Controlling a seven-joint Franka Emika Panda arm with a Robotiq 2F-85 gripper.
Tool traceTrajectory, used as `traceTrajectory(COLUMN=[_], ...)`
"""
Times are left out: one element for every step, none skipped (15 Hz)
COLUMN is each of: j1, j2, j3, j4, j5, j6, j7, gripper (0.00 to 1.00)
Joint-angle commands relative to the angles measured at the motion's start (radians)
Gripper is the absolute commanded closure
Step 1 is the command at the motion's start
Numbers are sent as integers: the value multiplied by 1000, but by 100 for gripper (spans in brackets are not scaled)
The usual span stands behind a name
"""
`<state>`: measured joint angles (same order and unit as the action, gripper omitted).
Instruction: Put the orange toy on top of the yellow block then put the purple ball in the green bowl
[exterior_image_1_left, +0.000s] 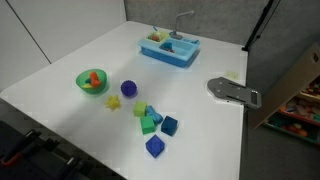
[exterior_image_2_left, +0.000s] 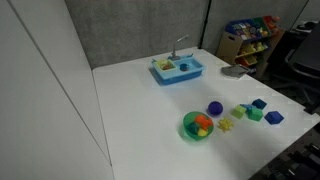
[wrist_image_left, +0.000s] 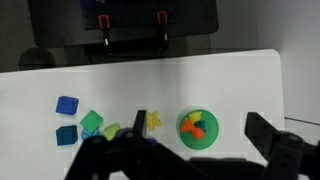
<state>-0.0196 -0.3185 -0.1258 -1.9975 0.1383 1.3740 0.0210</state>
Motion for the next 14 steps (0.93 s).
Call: traceTrajectory(j1=[-11,-7,-4,-1,2,7,11,16,20,24,29,31,33,34], j2=[39,55,68,84,101,121,144,168,190,217,242,264,286,303], j3=[36,45,53,64,74,86,96,105,113,120,125,129,130,131], j4=[8,8,8,6,5,2,0,1,3,5,9,8,6,4], j5=[-15,-18,-21,-30,-38,-50,-63,-76,-89,-106,-122,-138,-145,-151], j6=[27,39,48,64,76,97,111,123,132,144,152,169,184,202], j7=[-10,-15,-17,-18,-20,-21,-26,-32,-38,-46,-56,-70,-83,-98], gripper=[0,0,0,0,0,0,0,0,0,0,0,0,0,0])
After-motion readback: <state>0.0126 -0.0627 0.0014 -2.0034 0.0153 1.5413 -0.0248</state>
